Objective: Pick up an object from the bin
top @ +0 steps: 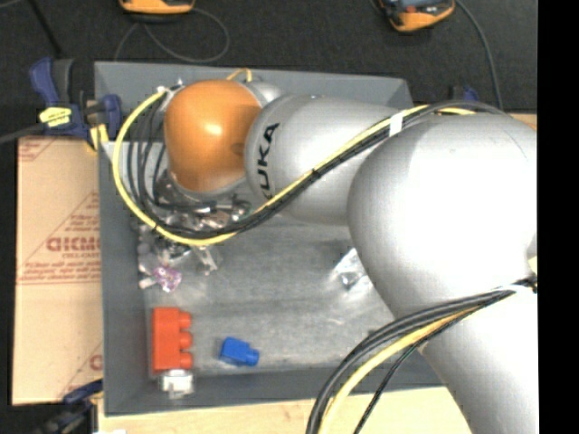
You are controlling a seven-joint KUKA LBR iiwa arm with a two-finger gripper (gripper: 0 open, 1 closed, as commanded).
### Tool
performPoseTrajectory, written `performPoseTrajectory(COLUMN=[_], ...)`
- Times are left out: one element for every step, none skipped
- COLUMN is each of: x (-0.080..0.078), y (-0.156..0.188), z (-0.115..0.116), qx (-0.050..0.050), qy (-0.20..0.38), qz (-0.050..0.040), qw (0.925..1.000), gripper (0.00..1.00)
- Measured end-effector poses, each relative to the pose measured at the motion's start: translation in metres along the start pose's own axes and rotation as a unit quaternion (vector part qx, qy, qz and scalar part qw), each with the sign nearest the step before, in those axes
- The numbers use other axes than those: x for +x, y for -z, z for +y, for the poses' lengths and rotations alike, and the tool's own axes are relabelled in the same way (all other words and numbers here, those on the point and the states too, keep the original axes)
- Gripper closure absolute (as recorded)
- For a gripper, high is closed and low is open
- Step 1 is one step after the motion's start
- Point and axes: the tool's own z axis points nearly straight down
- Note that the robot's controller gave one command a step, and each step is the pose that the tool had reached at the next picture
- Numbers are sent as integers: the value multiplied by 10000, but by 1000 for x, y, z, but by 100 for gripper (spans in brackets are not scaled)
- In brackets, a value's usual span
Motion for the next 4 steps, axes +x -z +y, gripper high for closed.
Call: performPoseTrajectory(x=[38,37,36,33], y=[1,1,4,101], z=[-11,-10,-12,-16], qx=[-14,-16,-17,21], qy=[-241,-248,-271,-297], qz=[1,-6,-9,-18], qw=[9997,9997,9996,9996], gripper=[0,100,100,100])
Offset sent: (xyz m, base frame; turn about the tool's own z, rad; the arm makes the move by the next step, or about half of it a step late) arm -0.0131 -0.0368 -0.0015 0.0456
